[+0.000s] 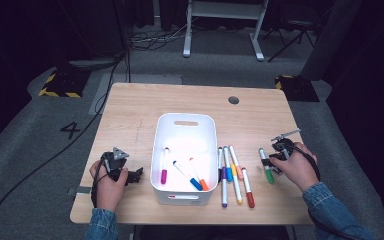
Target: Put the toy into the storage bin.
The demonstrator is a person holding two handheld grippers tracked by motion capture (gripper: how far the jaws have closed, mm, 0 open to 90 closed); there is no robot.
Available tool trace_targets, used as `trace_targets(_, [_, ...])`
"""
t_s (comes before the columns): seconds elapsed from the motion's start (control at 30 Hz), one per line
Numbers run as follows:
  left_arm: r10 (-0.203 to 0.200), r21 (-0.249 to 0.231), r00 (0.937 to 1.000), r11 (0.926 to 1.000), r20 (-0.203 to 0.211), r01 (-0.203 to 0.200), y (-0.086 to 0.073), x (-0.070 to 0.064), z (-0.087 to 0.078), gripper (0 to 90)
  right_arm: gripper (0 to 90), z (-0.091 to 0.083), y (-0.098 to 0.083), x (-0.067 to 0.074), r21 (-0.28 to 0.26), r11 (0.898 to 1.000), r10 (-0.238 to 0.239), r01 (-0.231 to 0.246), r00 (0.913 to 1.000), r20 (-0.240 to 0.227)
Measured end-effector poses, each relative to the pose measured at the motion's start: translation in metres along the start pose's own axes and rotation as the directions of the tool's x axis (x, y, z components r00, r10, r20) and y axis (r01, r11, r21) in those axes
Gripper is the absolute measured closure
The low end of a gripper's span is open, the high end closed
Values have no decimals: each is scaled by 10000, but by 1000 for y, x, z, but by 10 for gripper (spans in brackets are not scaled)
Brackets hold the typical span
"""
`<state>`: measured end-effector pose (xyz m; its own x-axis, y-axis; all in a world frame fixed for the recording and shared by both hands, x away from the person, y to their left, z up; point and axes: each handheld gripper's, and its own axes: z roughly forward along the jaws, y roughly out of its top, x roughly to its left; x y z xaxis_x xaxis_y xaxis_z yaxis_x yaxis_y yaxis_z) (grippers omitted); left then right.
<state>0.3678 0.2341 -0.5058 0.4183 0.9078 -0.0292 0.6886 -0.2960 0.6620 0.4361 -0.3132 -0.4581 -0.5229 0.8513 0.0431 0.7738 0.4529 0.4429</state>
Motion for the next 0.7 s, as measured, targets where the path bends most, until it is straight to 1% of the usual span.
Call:
trace_targets(0.03, [-6,-13,10000,10000,20,6,0,0,0,0,567,1,0,1,18,10000,55,-55,10000,-23])
trace_targets(0.1, [-4,-12,10000,10000,22,4,0,0,0,0,581,3,0,2,61,10000,-20,20,10000,-43])
trace_targets(0.17, [-4,-13,10000,10000,21,4,0,0,0,0,610,5,-1,3,153,9998,-92,92,9999,45])
trace_targets(0.27, [2,3,10000,10000,2,-2,0,0,0,1,648,9,-1,6,362,9993,36,-38,10000,61])
trace_targets(0.33, [-2,0,10000,10000,3,2,0,0,0,1,662,11,0,8,271,9996,-10,5,9999,173])
trace_targets(0.4, [-2,-10,10000,10000,21,2,0,0,0,1,680,12,0,11,226,9996,136,-145,9992,388])
trace_targets(0.43, [-4,-13,10000,10000,25,4,0,0,0,0,708,12,1,13,220,9996,170,-182,9986,502])
trace_targets(0.5, [-9,-16,10000,10000,27,9,0,0,0,1,760,12,2,17,240,9994,238,-252,9980,581])
trace_targets(0.7, [4,0,10000,10000,-1,-4,0,0,0,1,769,13,3,22,264,9987,413,-432,9966,709])
